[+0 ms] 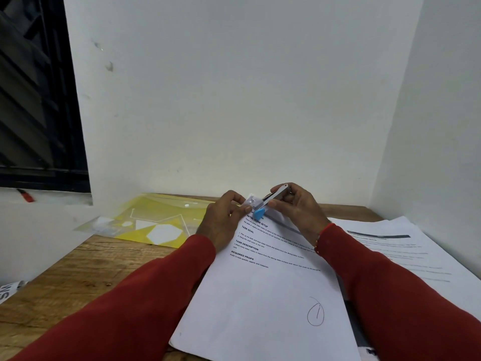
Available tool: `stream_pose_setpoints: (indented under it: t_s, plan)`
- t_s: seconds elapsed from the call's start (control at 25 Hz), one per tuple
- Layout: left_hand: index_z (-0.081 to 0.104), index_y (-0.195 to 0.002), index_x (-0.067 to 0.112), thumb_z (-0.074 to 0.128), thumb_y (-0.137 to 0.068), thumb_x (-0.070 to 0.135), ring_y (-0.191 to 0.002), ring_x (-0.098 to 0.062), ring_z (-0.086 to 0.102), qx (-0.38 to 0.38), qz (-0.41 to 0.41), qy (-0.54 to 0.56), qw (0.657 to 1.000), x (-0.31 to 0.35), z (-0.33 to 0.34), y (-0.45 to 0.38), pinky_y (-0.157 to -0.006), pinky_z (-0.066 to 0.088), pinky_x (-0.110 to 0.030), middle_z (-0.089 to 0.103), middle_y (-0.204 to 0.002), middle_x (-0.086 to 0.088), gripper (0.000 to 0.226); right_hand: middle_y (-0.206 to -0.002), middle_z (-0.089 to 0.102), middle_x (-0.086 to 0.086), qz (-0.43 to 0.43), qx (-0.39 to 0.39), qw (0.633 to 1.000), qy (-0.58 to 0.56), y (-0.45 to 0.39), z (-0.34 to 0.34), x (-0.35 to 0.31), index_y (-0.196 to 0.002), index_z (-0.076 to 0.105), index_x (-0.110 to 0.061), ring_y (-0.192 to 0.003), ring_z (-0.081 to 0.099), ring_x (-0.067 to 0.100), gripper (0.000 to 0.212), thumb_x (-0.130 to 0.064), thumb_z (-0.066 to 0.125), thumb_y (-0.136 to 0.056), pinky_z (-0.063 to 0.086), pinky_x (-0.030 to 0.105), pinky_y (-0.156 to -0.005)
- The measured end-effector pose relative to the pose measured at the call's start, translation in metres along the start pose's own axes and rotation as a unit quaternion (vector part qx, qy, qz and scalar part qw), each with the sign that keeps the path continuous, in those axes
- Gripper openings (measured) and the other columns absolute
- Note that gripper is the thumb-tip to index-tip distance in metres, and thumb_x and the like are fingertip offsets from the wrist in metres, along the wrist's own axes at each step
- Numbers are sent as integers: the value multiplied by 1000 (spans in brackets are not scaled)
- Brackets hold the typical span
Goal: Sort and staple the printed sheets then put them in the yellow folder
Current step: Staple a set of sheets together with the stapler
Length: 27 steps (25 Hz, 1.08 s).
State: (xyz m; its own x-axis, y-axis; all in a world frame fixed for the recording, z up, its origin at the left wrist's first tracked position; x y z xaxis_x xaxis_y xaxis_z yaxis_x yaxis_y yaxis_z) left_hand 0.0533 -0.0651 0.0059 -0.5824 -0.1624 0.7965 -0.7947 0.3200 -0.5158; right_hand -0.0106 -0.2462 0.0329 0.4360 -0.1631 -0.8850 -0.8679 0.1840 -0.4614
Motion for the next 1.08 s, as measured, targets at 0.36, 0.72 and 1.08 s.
stream_pose_setpoints:
  t_s: [0.36, 0.72, 1.08]
  plan:
    - [59, -90, 23, 70, -91, 28, -75, -25, 67, -5, 2, 12, 1000, 0, 1, 1, -66, 51, -34, 75, -79, -2, 12, -91, 68, 16, 0, 20, 1000, -3, -2, -2, 2, -101, 61, -8, -84, 69, 19, 23, 3, 71, -83, 53, 21, -75]
    - [58, -93, 24, 69, -92, 29, -61, -13, 61, -14, 9, -2, 1000, 5, 2, 5, -57, 47, -26, 75, -74, 0, 12, -82, 63, 13, 9, 50, 999, -7, -7, 2, 4, -92, 59, -10, -81, 65, 23, 24, 12, 65, -84, 54, 30, -83]
    - [68, -104, 22, 65, -95, 26, -76, -12, 73, -14, -40, 30, 999, 0, 0, 3, -73, 55, -28, 78, -78, 3, 10, -110, 70, 18, 69, 109, 962, -241, -9, -30, 8, -113, 56, -7, -104, 70, 29, 37, -18, 73, -82, 56, 43, -92]
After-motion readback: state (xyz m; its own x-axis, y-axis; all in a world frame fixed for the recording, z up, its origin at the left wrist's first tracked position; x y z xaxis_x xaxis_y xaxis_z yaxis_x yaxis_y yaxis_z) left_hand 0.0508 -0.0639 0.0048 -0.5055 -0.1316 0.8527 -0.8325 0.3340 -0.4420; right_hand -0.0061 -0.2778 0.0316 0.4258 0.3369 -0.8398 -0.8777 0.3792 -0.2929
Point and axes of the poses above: each hand's wrist, its own y-axis away from the middle knuckle, its own z-axis out of the palm, x = y × z, the point moved 4 cm from there along -y, towards the middle knuckle
